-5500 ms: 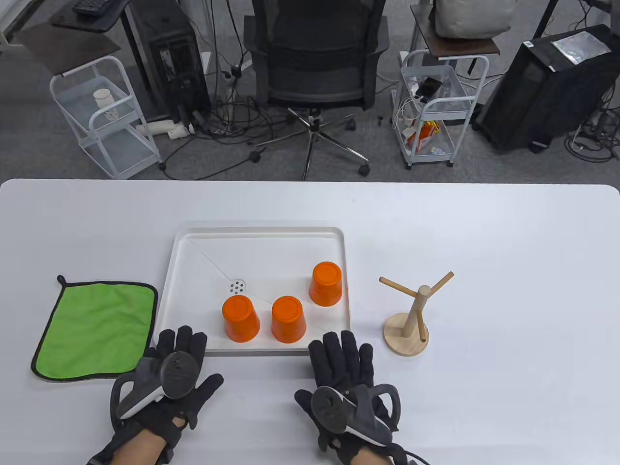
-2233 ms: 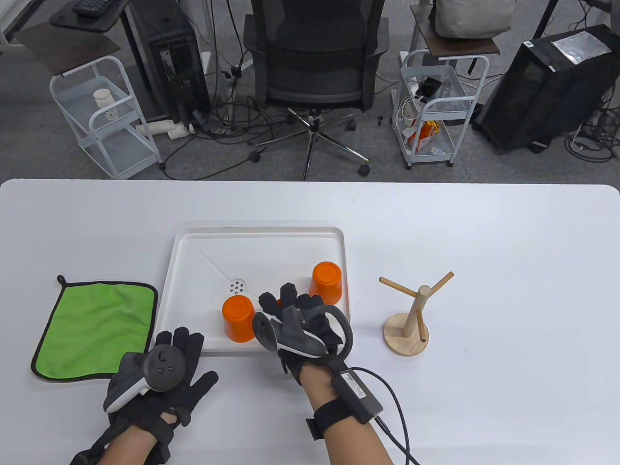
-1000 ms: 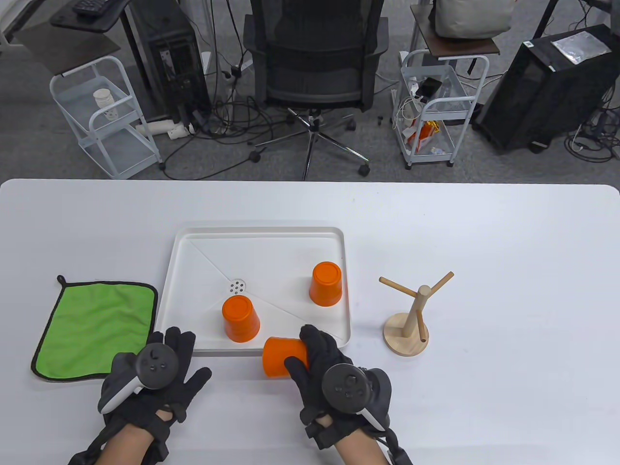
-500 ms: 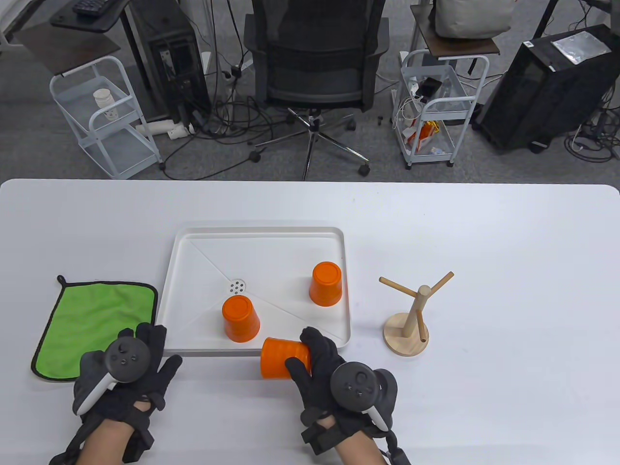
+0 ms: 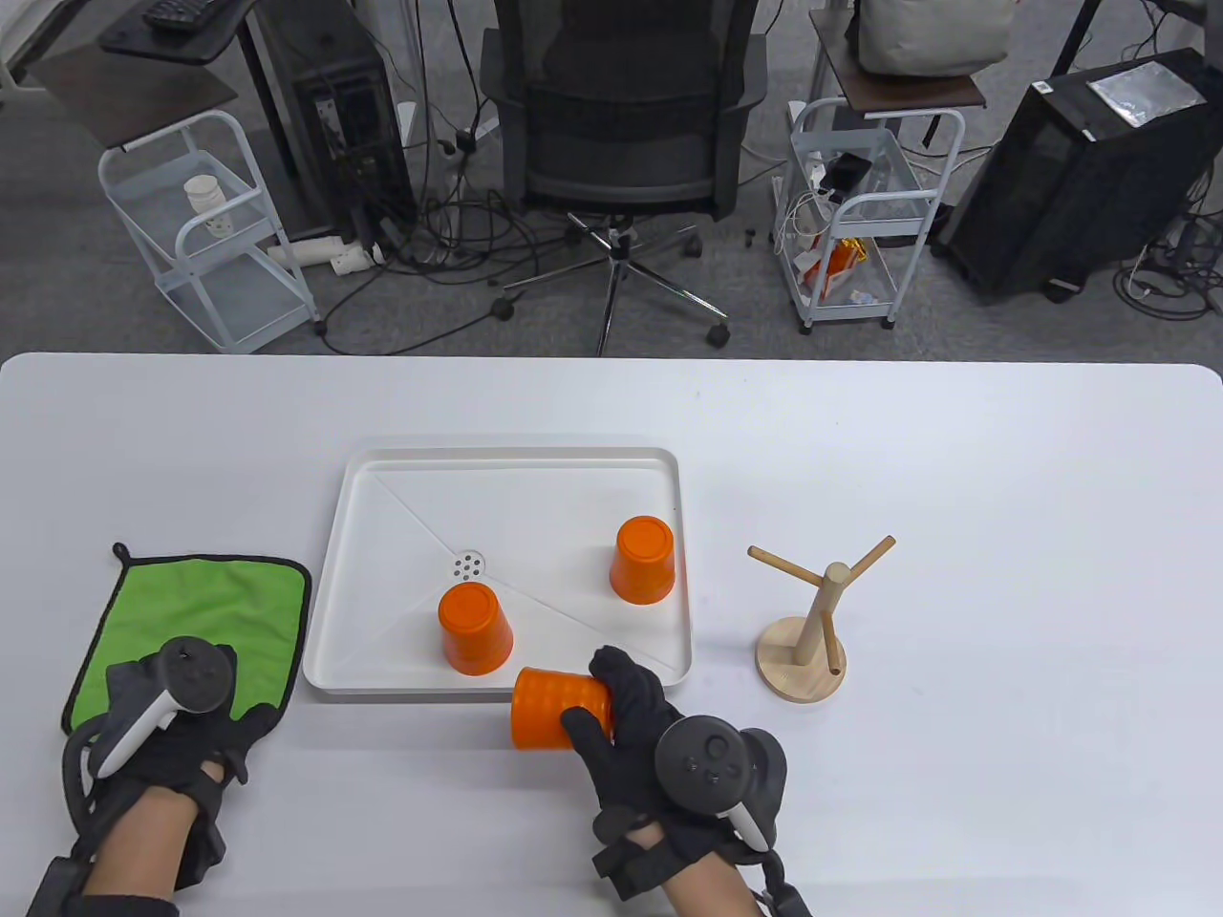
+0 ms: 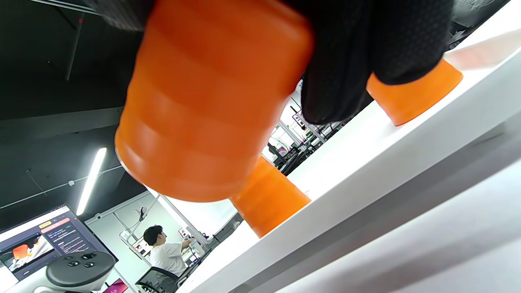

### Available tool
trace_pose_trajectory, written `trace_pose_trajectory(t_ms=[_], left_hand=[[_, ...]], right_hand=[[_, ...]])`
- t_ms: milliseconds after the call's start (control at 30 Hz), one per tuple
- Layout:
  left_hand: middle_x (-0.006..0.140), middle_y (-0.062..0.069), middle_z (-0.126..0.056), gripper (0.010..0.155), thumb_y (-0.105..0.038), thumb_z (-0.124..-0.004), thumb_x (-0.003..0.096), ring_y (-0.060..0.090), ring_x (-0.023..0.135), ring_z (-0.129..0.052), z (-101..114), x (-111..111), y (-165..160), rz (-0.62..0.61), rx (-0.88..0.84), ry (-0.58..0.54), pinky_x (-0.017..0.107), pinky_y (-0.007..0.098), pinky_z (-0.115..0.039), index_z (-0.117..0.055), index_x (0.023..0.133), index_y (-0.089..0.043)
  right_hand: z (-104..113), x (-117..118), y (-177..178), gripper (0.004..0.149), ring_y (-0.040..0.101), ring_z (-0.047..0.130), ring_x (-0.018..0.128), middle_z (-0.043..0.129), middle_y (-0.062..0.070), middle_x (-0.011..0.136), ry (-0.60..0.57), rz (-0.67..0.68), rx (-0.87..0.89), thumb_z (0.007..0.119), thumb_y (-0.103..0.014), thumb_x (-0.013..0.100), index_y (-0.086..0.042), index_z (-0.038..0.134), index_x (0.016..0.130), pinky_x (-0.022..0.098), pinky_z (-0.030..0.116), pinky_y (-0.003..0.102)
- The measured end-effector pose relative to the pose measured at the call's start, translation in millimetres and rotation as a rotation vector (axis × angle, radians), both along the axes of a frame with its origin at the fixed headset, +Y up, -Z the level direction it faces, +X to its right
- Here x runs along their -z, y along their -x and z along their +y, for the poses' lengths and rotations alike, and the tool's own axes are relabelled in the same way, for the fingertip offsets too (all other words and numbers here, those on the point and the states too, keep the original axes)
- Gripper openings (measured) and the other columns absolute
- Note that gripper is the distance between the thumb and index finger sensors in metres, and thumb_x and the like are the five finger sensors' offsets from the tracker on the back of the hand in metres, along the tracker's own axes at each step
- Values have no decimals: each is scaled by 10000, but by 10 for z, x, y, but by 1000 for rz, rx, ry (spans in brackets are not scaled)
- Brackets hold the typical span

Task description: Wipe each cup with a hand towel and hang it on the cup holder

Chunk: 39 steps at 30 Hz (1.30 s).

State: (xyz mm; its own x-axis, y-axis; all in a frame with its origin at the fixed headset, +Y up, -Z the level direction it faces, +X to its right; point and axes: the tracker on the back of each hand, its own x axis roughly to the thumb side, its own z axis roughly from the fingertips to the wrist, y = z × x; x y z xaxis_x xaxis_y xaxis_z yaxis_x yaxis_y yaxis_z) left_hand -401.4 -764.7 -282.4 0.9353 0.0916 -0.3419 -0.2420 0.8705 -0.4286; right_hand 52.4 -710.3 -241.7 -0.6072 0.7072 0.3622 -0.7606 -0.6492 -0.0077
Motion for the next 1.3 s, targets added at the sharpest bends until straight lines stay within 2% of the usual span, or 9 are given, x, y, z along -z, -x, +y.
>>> trace_pose_trajectory(t_ms=[200, 300, 433, 533, 667, 767, 933, 1167, 1300], left_hand=[[1174, -32, -76, 949, -695, -681, 365, 348, 1082, -67, -145, 64, -3, -32, 116, 103, 792, 653, -235, -172, 1062, -300], [1171, -47, -58, 988, -707, -701, 333, 343, 1086, -54, -159, 67, 57, -4, 71, 87, 794, 654, -217, -159, 1059, -313], [1166, -88, -48, 1002, -728, -680, 302, 322, 1086, -37, -212, 89, 134, -4, 31, 120, 795, 654, -201, -133, 1046, -339], [1143, -111, -48, 948, -701, -667, 315, 304, 1092, -69, -239, 90, 162, 22, -23, 107, 792, 651, -216, -139, 1022, -354], [1158, -119, -180, 821, -654, -630, 359, 292, 1119, -234, -186, 118, 125, 43, 69, 66, 804, 631, -342, -241, 1023, -369], [1150, -127, -325, 725, -610, -656, 389, 280, 1117, -390, -141, 149, 75, 74, 142, 2, 802, 608, -460, -358, 1010, -381], [1123, -121, -500, 651, -607, -660, 400, 262, 1076, -601, -100, 166, -26, 60, 279, -60, 774, 535, -623, -477, 985, -390], [1091, -114, -635, 591, -578, -687, 425, 244, 1031, -736, -70, 144, -103, 57, 338, -130, 757, 503, -674, -574, 975, -393], [1073, -90, -737, 584, -546, -669, 444, 240, 1020, -772, 27, 112, -72, 91, 242, -172, 764, 526, -635, -632, 997, -361]], right_hand=[[-3, -5, 0, 716, 373, 953, 639, 668, 257, 963, 3, 2, -1, 593, -545, 498, -90, 390, 1013, 567, 762, 573], [-3, -8, 4, 716, 375, 952, 639, 669, 259, 962, 4, 6, -1, 593, -544, 498, -90, 390, 1013, 567, 761, 573], [-15, -10, 13, 716, 373, 952, 639, 668, 256, 962, 7, 11, -8, 593, -545, 498, -90, 391, 1013, 567, 761, 573], [-18, -12, 17, 716, 373, 952, 638, 668, 256, 962, 14, 13, -11, 594, -545, 498, -91, 391, 1013, 567, 761, 573], [-18, -19, 29, 716, 372, 953, 637, 670, 255, 961, 13, 23, -11, 592, -547, 498, -91, 391, 1013, 565, 762, 572], [-23, -22, 38, 717, 371, 953, 636, 671, 255, 961, 16, 29, -14, 593, -546, 497, -90, 393, 1013, 566, 763, 571], [-21, -27, 45, 716, 369, 954, 636, 670, 255, 961, 14, 32, -13, 591, -547, 499, -91, 392, 1013, 566, 763, 570], [-25, -32, 50, 716, 368, 955, 635, 672, 254, 959, 15, 37, -14, 590, -547, 498, -90, 392, 1012, 566, 764, 569], [-25, -33, 51, 716, 367, 956, 635, 673, 255, 959, 15, 38, -10, 590, -547, 498, -90, 392, 1012, 566, 765, 568]])
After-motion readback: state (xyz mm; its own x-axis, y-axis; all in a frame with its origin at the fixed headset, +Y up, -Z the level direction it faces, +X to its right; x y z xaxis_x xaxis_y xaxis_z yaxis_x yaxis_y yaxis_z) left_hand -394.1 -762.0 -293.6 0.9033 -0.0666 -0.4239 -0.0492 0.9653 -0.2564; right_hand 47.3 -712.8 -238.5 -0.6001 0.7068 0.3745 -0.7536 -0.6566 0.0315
